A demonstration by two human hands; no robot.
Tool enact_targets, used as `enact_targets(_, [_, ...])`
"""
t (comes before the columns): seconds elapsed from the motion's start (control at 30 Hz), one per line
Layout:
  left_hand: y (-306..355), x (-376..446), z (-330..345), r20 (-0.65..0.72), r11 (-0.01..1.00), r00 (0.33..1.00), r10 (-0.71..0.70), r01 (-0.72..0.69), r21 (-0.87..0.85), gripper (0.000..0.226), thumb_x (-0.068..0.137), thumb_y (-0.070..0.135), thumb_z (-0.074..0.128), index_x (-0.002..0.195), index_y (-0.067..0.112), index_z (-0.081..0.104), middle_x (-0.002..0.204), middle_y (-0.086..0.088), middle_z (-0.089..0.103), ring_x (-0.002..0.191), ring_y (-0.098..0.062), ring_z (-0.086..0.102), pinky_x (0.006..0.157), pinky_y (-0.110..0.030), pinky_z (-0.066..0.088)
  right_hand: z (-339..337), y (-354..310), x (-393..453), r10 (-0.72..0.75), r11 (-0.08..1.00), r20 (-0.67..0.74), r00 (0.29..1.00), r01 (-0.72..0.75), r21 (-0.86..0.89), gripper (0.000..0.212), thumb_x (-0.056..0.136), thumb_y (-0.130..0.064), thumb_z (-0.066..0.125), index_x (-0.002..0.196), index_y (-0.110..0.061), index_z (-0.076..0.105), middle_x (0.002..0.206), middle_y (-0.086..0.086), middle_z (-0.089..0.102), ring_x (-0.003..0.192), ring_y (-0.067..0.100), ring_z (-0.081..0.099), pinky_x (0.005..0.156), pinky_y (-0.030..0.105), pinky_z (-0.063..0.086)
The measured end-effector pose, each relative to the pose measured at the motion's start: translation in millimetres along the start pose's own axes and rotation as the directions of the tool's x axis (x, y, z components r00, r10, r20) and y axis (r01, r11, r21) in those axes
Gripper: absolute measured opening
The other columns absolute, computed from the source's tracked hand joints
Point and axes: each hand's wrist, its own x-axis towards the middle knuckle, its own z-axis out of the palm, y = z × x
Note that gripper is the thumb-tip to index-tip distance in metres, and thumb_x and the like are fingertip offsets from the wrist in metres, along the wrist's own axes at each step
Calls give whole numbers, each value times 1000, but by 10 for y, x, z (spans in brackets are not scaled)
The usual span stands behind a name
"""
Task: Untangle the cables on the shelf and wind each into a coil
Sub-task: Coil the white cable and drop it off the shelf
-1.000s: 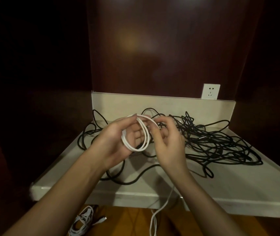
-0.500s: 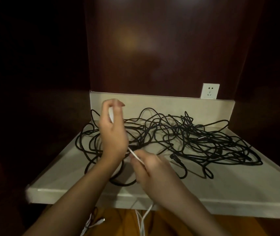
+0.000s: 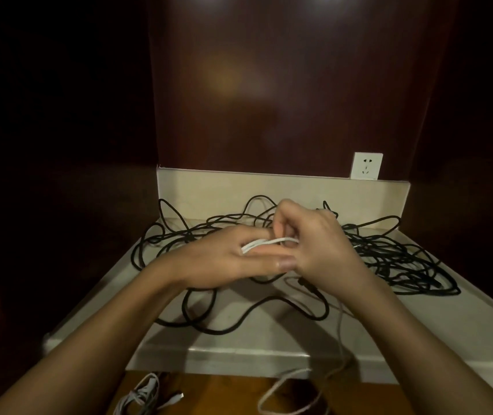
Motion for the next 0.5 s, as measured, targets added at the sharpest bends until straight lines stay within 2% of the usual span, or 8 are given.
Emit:
enact_targets(0.03, [13, -7, -13, 39, 999, 999, -5, 6, -33, 42, 92, 51, 61, 117, 18, 68, 103, -9, 69, 97, -33, 64, 90, -54, 52, 6, 8, 13, 18, 999, 10, 1000, -19, 44, 36, 75, -46, 76, 74, -24, 48, 58, -7, 53, 57, 16, 49, 53, 32, 37])
enact_targets(0.07, [31, -18, -24, 62, 997, 998, -7, 11, -72, 38, 94, 46, 61, 119, 18, 67, 94, -8, 67, 84, -30, 62, 77, -47, 54, 8, 4, 22, 22, 995, 28, 999, -25, 100, 35, 76, -38, 81, 73, -22, 50, 57, -5, 53, 56, 17, 47, 54, 31, 35])
enact_targets(0.13, [15, -41, -73, 58, 991, 998, -16, 23, -135, 34, 95, 34, 64, 119, 10, 64, 77, -4, 52, 63, -18, 46, 55, -29, 40, -15, -15, 30, 34, 960, 116, 993, -65, 274, 28, 81, -25, 81, 83, -15, 54, 61, 1, 49, 54, 14, 41, 54, 29, 35])
enact_targets(0.23, [-62, -85, -120, 17, 945, 996, -86, 87, -316, 22, 98, 30, 59, 96, 8, 61, 70, -2, 42, 57, -10, 35, 48, -21, 28, -100, 36, -10, 90, 784, 247, 965, -222, 580, 22, 91, -9, 67, 97, 2, 49, 66, 7, 43, 47, 9, 37, 43, 21, 30])
enact_targets(0.33, [-53, -104, -105, -17, 793, 992, -123, 88, -603, 21, 94, 28, 52, 84, 12, 62, 70, -7, 49, 56, -13, 43, 45, -21, 30, -83, 72, -68, 142, 664, 250, 958, -279, 693, 15, 93, -8, 62, 96, 0, 50, 56, -2, 45, 36, 10, 35, 36, 21, 27])
enact_targets(0.4, [-25, -67, -82, -115, 692, 983, -145, 18, -722, 22, 92, 23, 54, 95, 6, 67, 84, -18, 64, 71, -25, 63, 55, -27, 52, -13, 78, -79, 211, 625, 173, 962, -269, 732, 16, 92, -16, 61, 96, -1, 54, 54, -1, 41, 35, 10, 31, 35, 19, 23])
enact_targets(0.43, [-17, -46, -64, -169, 656, 971, -170, -16, -755, 26, 91, 21, 56, 105, 3, 68, 99, -21, 70, 89, -31, 70, 69, -34, 60, 26, 80, -78, 259, 627, 115, 959, -257, 735, 18, 92, -17, 61, 96, -1, 56, 54, -1, 40, 37, 9, 29, 36, 20, 21])
enact_targets(0.5, [2, 1, -23, -214, 582, 952, -218, -49, -812, 45, 87, 23, 52, 124, -2, 62, 125, -20, 68, 122, -34, 63, 97, -44, 53, 110, 94, -70, 322, 671, -14, 947, -218, 708, 14, 97, -15, 58, 95, -2, 58, 52, -5, 41, 42, 9, 29, 38, 21, 20])
